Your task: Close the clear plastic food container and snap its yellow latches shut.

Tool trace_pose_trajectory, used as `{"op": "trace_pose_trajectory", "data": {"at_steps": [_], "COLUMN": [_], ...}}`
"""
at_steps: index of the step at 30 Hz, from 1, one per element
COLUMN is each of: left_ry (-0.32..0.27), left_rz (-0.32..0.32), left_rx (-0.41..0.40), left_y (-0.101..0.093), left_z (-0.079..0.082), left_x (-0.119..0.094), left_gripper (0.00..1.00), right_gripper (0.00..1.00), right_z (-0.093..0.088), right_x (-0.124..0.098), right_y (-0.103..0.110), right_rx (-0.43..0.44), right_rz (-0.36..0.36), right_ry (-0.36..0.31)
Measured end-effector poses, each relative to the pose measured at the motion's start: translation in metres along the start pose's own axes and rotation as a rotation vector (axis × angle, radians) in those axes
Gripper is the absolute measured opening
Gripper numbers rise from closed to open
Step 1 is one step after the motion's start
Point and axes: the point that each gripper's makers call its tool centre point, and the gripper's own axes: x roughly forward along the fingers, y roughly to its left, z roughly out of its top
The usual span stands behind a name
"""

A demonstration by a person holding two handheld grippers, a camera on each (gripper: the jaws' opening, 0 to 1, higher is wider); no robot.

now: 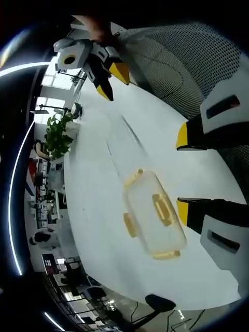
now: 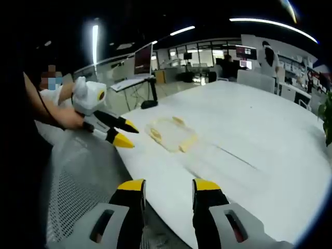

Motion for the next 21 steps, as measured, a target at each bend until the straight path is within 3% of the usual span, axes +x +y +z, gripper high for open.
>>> {"op": "trace_pose_trajectory", "data": {"at_steps": [21], "left_ry": [0.009], "left_rz": [-0.023], "left_rx": [0.002], "left_y": [-0.0047], "left_z": [0.0008], "left_x": [-0.0007], "left_gripper": [0.34], "right_gripper": [0.33], "right_z": [0.0026], "right_x": [-0.0016], "right_y": [-0.0010], "right_rx": [-0.009], "right_rz": [-0.002], "right_ry": [-0.002]}}
